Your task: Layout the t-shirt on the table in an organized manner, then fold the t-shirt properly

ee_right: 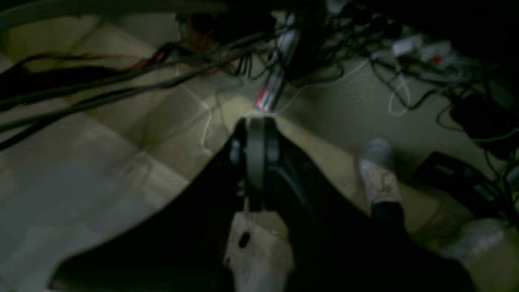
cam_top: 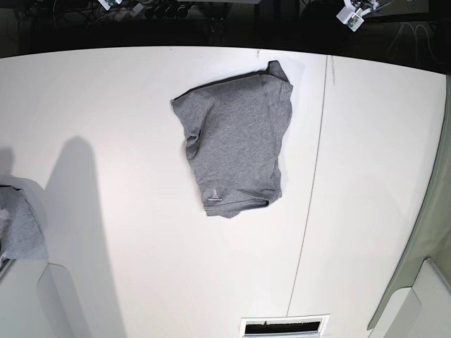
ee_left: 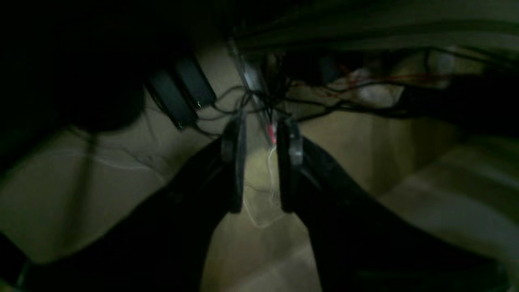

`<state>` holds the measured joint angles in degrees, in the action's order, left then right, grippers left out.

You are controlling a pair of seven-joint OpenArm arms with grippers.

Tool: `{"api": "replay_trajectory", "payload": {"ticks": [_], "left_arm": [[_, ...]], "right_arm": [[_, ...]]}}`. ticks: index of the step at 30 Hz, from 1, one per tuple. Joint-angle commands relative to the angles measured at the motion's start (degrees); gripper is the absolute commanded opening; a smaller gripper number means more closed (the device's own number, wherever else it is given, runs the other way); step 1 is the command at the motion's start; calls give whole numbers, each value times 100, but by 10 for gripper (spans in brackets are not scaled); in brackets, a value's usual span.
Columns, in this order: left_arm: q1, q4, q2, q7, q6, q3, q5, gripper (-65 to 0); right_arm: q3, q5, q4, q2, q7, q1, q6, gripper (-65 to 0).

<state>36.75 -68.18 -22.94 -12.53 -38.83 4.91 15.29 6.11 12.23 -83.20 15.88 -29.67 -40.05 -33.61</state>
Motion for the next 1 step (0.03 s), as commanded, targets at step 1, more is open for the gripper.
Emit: {"api": "replay_trajectory", "payload": {"ticks": [1], "left_arm": [[-140, 422, 133, 192, 299, 125, -55, -501]], "right_arm": [[7, -79, 238, 68, 201, 111, 2, -650]]}}
